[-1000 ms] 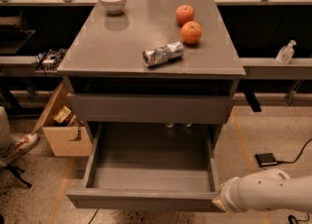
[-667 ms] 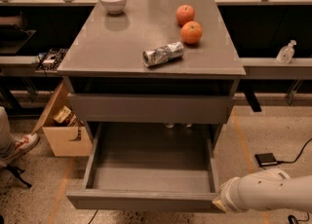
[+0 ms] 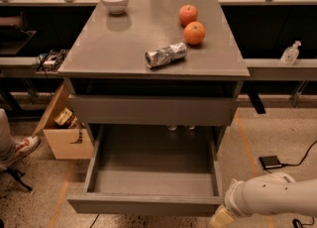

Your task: Open middle drawer

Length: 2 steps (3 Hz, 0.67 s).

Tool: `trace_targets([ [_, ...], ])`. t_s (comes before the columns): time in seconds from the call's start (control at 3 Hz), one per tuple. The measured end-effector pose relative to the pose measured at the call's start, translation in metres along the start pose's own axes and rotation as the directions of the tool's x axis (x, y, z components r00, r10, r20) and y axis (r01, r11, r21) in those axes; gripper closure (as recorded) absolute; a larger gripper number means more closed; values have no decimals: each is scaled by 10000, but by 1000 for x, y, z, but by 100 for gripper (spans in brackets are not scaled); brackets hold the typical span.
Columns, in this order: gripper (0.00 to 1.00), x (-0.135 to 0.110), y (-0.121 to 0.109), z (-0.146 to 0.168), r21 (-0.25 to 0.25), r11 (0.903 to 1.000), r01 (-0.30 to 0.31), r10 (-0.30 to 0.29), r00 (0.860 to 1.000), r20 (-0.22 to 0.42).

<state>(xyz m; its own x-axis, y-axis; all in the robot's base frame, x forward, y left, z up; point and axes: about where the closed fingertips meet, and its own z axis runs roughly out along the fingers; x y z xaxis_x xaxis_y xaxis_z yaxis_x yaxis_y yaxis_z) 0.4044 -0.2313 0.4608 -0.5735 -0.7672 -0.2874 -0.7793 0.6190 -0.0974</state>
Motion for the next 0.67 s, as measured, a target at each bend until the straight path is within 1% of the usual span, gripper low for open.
trace_targets([
  [0.33, 0, -8, -4, 1, -11, 9999, 145, -145, 9998, 141],
  [0.67, 0, -20, -16, 1, -94, 9996, 273, -268, 9982, 543],
])
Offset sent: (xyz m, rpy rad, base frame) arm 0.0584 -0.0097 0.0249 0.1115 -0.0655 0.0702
